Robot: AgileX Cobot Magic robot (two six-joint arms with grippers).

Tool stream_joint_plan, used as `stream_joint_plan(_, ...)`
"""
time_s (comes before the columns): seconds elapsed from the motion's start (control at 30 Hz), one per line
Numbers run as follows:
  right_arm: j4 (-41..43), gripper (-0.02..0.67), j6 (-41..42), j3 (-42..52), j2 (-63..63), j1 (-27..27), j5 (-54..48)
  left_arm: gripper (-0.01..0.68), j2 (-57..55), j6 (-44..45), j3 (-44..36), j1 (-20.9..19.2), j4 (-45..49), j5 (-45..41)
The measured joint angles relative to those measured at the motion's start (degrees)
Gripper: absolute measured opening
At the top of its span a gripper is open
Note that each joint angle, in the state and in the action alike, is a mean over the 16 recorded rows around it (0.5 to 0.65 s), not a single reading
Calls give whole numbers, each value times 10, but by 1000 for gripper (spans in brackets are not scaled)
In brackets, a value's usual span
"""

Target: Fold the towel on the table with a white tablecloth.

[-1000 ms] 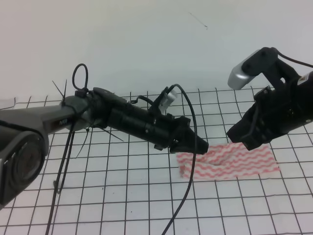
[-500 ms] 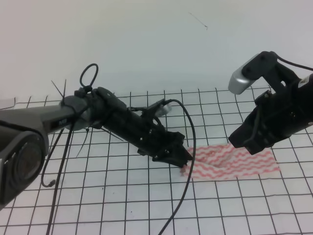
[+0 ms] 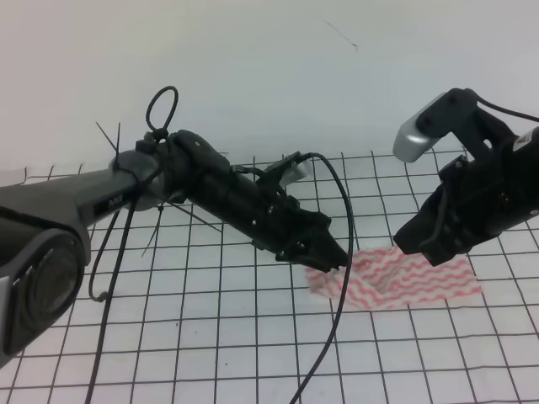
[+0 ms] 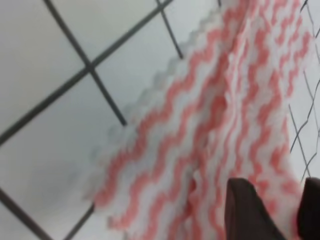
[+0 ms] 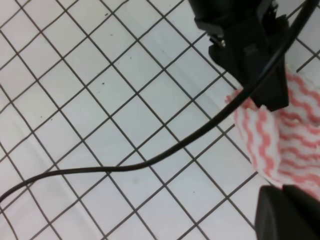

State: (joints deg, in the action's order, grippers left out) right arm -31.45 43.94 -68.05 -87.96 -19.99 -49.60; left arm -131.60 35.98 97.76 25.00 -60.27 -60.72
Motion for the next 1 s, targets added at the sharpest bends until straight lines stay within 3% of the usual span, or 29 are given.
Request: stream_joint_plan(1.0,15,1,0,0,0,0,5,223,3,-25,13,33,40,-83)
